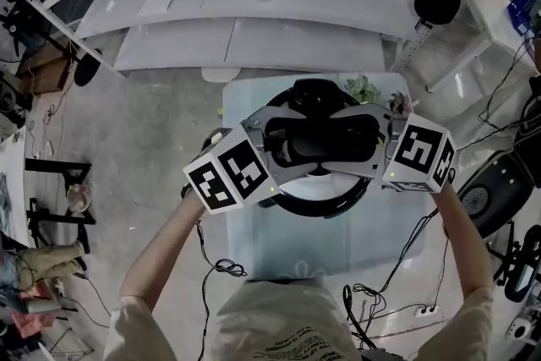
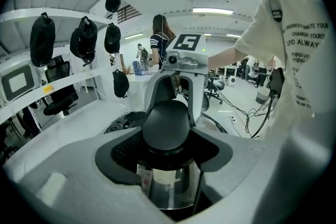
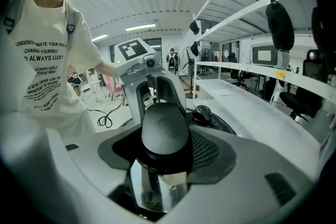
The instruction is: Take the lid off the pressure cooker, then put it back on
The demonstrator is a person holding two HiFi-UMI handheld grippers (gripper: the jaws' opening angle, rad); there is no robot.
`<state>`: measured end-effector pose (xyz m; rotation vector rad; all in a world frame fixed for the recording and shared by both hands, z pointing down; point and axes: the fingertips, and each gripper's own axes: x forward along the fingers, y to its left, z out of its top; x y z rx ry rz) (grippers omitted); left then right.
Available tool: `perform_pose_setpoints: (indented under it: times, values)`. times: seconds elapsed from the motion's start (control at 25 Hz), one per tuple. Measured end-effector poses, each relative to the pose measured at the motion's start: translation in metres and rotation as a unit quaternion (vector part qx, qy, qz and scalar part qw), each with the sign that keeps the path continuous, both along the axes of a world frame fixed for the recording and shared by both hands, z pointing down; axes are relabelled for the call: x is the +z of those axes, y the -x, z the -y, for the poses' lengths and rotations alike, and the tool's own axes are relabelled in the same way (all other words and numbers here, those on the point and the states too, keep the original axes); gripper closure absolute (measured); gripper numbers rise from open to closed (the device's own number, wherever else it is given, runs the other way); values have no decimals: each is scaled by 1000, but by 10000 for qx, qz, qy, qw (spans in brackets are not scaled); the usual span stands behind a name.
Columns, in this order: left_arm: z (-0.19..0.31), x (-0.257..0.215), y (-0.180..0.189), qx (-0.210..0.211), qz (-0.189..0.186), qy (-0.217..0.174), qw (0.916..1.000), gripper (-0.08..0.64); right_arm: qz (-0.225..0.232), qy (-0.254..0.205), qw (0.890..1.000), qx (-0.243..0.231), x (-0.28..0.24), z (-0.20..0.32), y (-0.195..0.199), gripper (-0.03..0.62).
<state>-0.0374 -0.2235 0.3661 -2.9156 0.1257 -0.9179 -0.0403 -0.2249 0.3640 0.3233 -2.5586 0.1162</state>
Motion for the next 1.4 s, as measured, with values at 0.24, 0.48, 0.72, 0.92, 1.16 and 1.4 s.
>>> perform_pose_setpoints:
  times: [0.24,0.48,0.72,0.92,1.16,1.4]
  values:
    - [-2,-4,-1,70,-36,-61,10000,276,-42,-26,10000,62,-3,-2,-1,314]
    - [-3,-7,-2,74,-105,-91,9999,276,-72,1,9999,73,-5,-3,-2,314]
    - [-4,-16,-2,98,-208,-152,9996,276,-18,0,9999,121,-13,-4,-2,314]
    - [-5,-19,-2,97,-251,-128,9996,278,23,15,9999,116,-16,-5,-2,315]
    - [-5,-22,2,32,-373,43,9993,278,88,58,9999,63,-20,-5,2,316]
    - [-5,-42,5,-21,-597,46,9982,278,157,68,9998,-85,-42,-6,7,316]
